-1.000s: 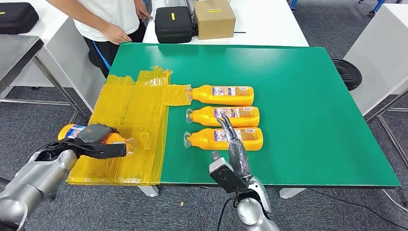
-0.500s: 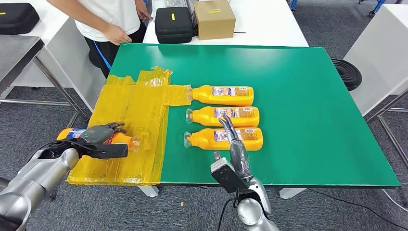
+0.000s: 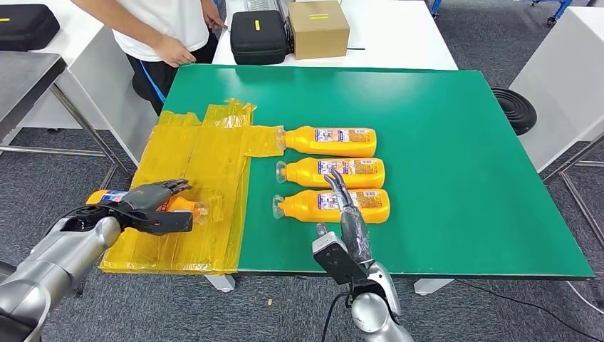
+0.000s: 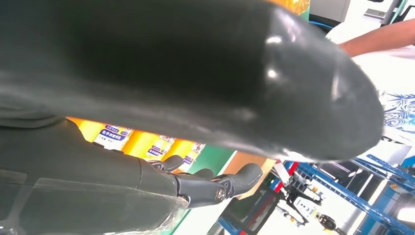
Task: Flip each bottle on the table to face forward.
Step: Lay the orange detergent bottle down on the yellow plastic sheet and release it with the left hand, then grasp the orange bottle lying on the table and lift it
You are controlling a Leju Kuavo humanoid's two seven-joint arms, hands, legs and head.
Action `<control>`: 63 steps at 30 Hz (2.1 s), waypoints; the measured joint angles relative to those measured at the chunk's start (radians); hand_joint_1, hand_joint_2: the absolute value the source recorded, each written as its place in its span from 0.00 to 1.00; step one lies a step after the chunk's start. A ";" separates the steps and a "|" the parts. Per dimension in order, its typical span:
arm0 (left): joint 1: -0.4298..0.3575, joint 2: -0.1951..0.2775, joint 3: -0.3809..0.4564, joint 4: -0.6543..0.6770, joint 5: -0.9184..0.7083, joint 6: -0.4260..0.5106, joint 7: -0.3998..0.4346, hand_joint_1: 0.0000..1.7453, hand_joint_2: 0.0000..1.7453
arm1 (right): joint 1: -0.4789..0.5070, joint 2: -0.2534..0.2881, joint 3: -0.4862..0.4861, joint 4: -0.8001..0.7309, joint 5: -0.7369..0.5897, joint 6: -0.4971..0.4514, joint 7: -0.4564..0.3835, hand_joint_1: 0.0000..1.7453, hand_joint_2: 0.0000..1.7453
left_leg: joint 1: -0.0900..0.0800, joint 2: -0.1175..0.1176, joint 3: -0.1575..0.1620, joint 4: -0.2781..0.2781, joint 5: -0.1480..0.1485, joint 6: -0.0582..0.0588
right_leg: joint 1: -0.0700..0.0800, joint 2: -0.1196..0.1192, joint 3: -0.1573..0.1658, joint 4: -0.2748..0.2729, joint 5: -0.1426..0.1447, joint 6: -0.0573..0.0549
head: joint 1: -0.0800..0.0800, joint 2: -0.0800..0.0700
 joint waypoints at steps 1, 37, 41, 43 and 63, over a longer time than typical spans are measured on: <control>-0.001 0.007 -0.003 -0.006 0.005 -0.013 -0.001 0.00 1.00 | -0.003 0.000 0.000 0.003 -0.002 0.000 0.000 0.00 0.00 | 0.000 0.000 0.000 0.000 0.000 0.000 | 0.000 0.000 0.000 0.000 0.000 0.000 | 0.000 0.000; 0.044 0.256 0.016 -0.460 0.633 -0.199 -0.156 0.00 1.00 | -0.014 -0.021 0.007 -0.005 0.031 0.013 0.063 0.00 0.50 | 0.002 0.002 -0.004 0.000 0.000 -0.001 | 0.002 0.001 -0.006 0.000 0.001 -0.002 | 0.000 0.000; 0.050 0.232 0.031 -0.443 0.629 -0.180 -0.168 0.00 1.00 | -0.010 -0.025 0.003 -0.013 0.073 0.021 0.083 0.00 1.00 | 0.001 0.003 -0.004 0.000 0.000 -0.001 | 0.002 0.001 -0.007 0.000 0.001 -0.002 | 0.000 0.000; 0.069 0.211 0.055 -0.431 0.637 -0.135 -0.169 0.00 1.00 | -0.010 -0.037 -0.002 -0.018 0.147 0.042 0.124 0.00 1.00 | 0.001 0.003 -0.004 0.000 0.000 -0.001 | 0.001 0.001 -0.006 0.000 0.001 -0.002 | 0.000 0.000; 0.371 -0.223 0.551 -0.388 0.590 0.273 -0.127 0.00 1.00 | -0.593 -0.285 0.016 0.555 0.411 0.365 0.204 0.00 1.00 | -0.002 0.002 -0.011 0.001 0.007 0.005 | -0.001 0.000 -0.011 0.000 0.007 0.005 | 0.000 0.000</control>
